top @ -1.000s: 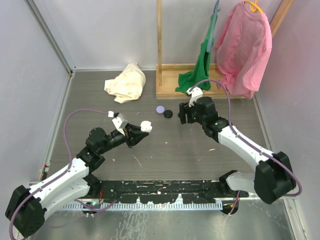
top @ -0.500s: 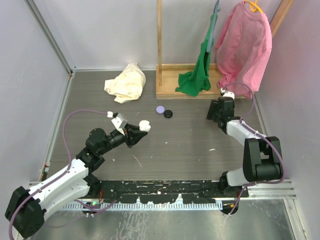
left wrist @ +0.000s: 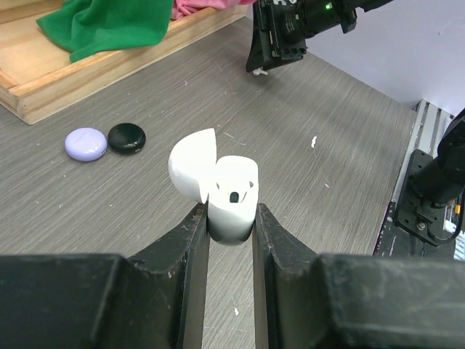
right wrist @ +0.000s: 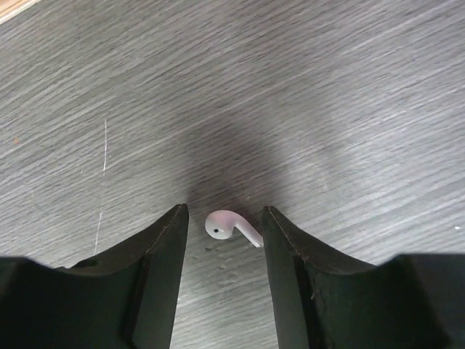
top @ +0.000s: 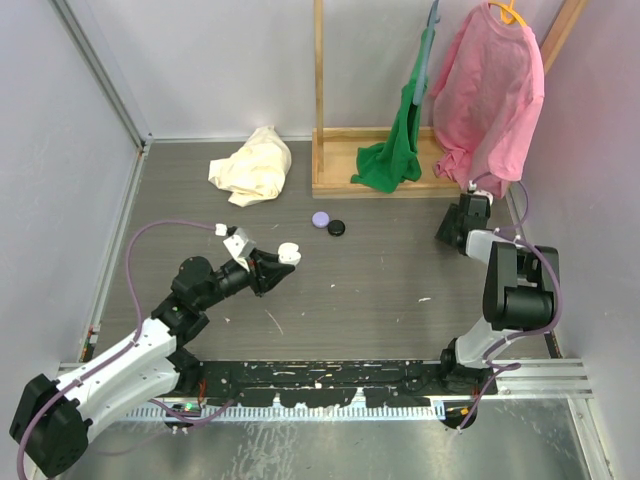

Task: Insert the wireless bluetooth earbuds into the charging case
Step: Move the earbud to the center of the board, then pick up the earbud from the center of the board.

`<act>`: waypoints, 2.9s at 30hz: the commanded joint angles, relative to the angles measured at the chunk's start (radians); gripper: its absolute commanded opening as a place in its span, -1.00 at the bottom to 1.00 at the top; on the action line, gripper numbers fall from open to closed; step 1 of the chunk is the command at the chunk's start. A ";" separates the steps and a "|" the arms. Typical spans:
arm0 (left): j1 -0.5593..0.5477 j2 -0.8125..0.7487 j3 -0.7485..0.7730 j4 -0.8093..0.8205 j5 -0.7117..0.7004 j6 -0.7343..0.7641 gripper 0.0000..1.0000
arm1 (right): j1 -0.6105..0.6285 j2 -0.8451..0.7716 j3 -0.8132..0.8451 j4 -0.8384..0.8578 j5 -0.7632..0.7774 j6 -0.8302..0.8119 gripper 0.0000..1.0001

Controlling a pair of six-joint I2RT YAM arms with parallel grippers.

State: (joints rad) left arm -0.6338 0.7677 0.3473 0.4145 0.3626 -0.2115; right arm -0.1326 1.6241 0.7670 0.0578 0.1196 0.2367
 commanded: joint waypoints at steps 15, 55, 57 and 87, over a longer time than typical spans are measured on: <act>-0.002 -0.031 0.022 0.025 0.001 0.021 -0.83 | 0.024 -0.039 0.009 -0.223 -0.139 0.021 -0.57; -0.002 -0.008 0.026 0.025 -0.007 0.026 -0.82 | 0.558 -0.206 0.012 -0.476 0.030 0.142 -0.18; -0.003 -0.008 0.025 0.025 -0.007 0.026 -0.82 | 0.555 -0.187 0.037 -0.478 0.030 0.116 -0.22; -0.002 0.011 0.035 0.020 0.008 0.027 -0.81 | 0.542 -0.034 0.151 -0.537 -0.070 0.071 -0.23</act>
State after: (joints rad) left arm -0.6338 0.7811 0.3473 0.3931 0.3626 -0.1959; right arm 0.4202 1.5848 0.8688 -0.4458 0.0597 0.2710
